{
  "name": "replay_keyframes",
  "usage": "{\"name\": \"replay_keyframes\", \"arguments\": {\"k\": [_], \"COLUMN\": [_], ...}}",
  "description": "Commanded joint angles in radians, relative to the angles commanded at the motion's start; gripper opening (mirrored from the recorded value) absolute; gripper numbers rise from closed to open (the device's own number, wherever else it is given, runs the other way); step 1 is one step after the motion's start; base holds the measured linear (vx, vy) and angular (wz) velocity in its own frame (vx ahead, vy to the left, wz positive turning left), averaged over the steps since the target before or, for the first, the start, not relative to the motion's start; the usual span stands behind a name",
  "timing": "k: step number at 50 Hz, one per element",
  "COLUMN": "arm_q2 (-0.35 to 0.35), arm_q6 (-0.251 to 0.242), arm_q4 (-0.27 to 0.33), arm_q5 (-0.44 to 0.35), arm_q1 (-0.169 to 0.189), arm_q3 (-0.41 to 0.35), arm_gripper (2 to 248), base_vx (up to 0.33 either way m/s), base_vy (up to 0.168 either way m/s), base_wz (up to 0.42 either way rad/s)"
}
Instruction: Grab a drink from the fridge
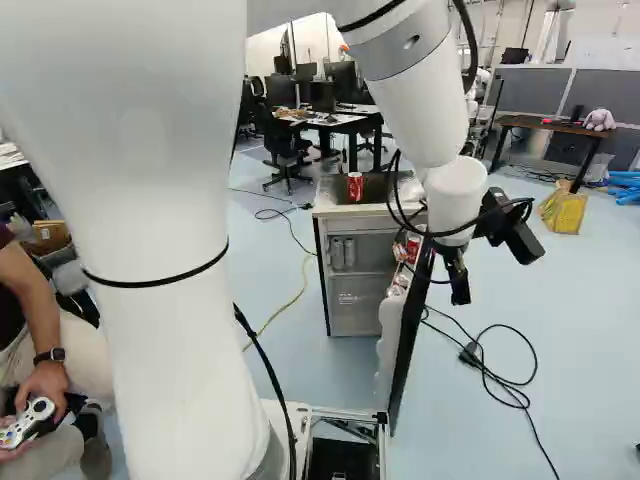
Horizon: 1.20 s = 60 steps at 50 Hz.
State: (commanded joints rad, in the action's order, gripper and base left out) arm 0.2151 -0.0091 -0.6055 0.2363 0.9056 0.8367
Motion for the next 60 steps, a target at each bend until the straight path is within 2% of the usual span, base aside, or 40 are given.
{"name": "replay_keyframes", "arguments": {"k": [36,60], "arm_q2": [-0.075,-0.120], "arm_q6": [0.000,0.000], "arm_q4": [0.000,0.000], "arm_q5": [0.000,0.000], "arm_q1": [-0.059,-0.127], "arm_q3": [-0.088,-0.138], "arm_gripper": [247,247], "base_vx": [0.000,0.000], "base_vy": [0.000,0.000], "base_wz": [0.000,0.000]}}
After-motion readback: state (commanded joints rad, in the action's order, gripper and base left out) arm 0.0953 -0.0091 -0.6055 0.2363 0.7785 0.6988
